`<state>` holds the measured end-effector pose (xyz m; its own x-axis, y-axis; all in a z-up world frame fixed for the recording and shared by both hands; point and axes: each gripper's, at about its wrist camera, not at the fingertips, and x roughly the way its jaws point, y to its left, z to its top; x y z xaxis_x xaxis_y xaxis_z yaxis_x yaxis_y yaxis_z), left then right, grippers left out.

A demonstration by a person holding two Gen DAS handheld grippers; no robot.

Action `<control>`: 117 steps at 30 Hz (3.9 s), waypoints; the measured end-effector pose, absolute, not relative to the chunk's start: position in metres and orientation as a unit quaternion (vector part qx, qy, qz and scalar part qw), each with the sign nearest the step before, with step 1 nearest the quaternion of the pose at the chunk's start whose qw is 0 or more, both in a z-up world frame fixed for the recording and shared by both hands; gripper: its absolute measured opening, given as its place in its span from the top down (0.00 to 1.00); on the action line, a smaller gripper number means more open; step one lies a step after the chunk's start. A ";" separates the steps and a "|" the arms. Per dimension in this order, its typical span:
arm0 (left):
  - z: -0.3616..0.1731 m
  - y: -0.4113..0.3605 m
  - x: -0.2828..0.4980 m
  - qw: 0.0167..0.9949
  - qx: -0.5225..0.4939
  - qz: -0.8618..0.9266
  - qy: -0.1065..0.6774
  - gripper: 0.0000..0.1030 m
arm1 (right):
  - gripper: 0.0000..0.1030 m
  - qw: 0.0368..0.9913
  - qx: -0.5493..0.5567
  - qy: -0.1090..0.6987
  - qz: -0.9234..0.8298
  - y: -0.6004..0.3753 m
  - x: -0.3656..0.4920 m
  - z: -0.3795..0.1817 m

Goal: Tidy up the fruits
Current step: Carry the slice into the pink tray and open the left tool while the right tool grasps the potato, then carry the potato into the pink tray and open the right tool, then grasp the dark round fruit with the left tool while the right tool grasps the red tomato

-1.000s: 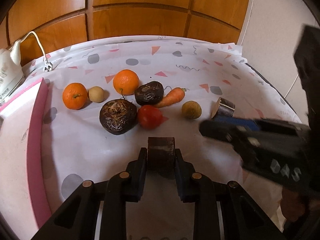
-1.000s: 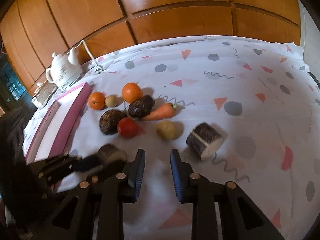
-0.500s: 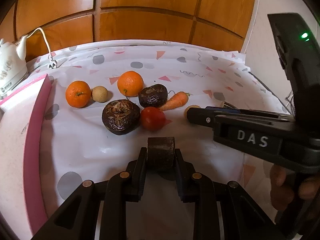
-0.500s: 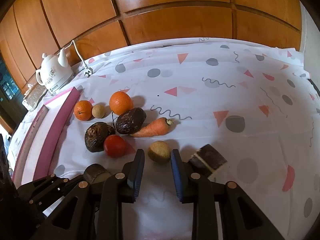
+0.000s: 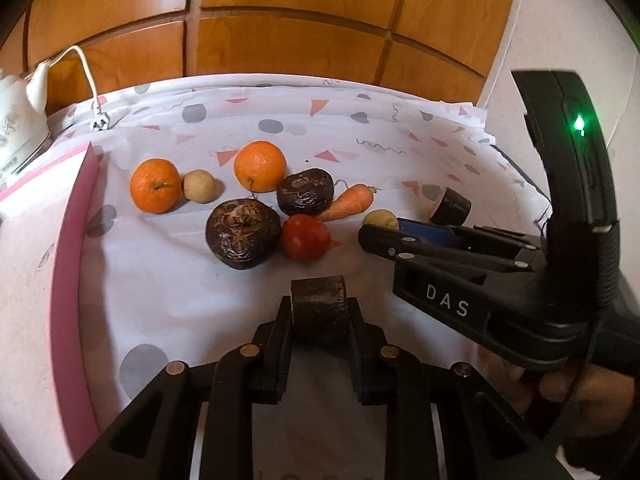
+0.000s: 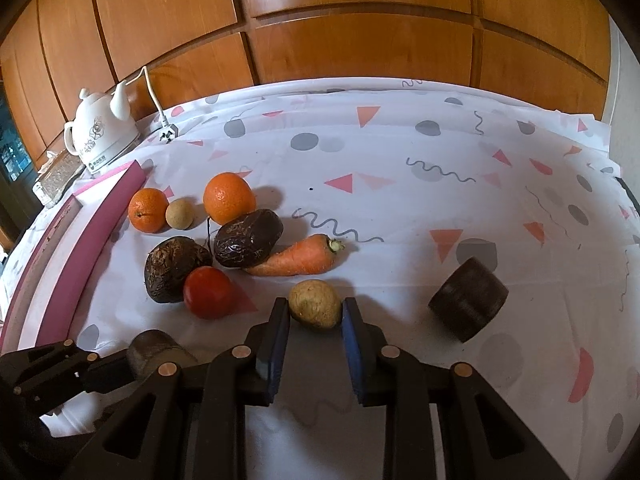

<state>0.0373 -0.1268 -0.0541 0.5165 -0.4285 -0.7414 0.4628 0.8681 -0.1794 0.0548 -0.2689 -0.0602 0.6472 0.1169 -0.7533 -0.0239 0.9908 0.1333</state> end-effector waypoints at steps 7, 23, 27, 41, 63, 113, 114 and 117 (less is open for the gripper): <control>-0.036 -0.107 0.032 0.882 0.001 -0.230 0.411 0.77 | 0.74 0.909 0.033 0.415 0.023 -0.261 0.054 -0.060; -0.009 0.019 0.075 0.915 -0.060 -0.030 0.399 0.77 | 0.75 0.910 0.005 0.413 0.012 -0.255 0.053 -0.058; -0.017 0.039 0.081 0.913 -0.056 0.004 0.403 0.77 | 0.75 0.909 0.011 0.416 0.017 -0.254 0.050 -0.057; -0.020 0.054 0.060 0.912 -0.085 0.020 0.401 0.61 | 0.75 0.909 0.020 0.414 0.050 -0.235 0.033 -0.048; -0.014 0.085 0.032 0.912 -0.108 0.055 0.392 0.42 | 0.75 0.901 -0.022 0.381 0.206 -0.132 0.027 -0.006; 0.004 -0.033 0.039 0.909 -0.040 -0.139 0.390 0.39 | 0.71 0.909 0.111 0.398 0.053 -0.233 0.027 -0.024; 0.002 -0.039 0.042 0.907 -0.036 -0.146 0.393 0.39 | 0.71 0.909 0.110 0.399 0.052 -0.235 0.027 -0.025; -0.003 -0.055 0.050 0.899 -0.033 -0.161 0.406 0.39 | 0.71 0.908 0.107 0.403 0.052 -0.237 0.027 -0.028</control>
<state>0.0502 -0.0546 -0.0034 0.6192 -0.3166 -0.7186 0.2627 0.9459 -0.1903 0.0267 -0.2372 -0.0278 0.6701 0.1802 -0.7200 -0.0080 0.9718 0.2357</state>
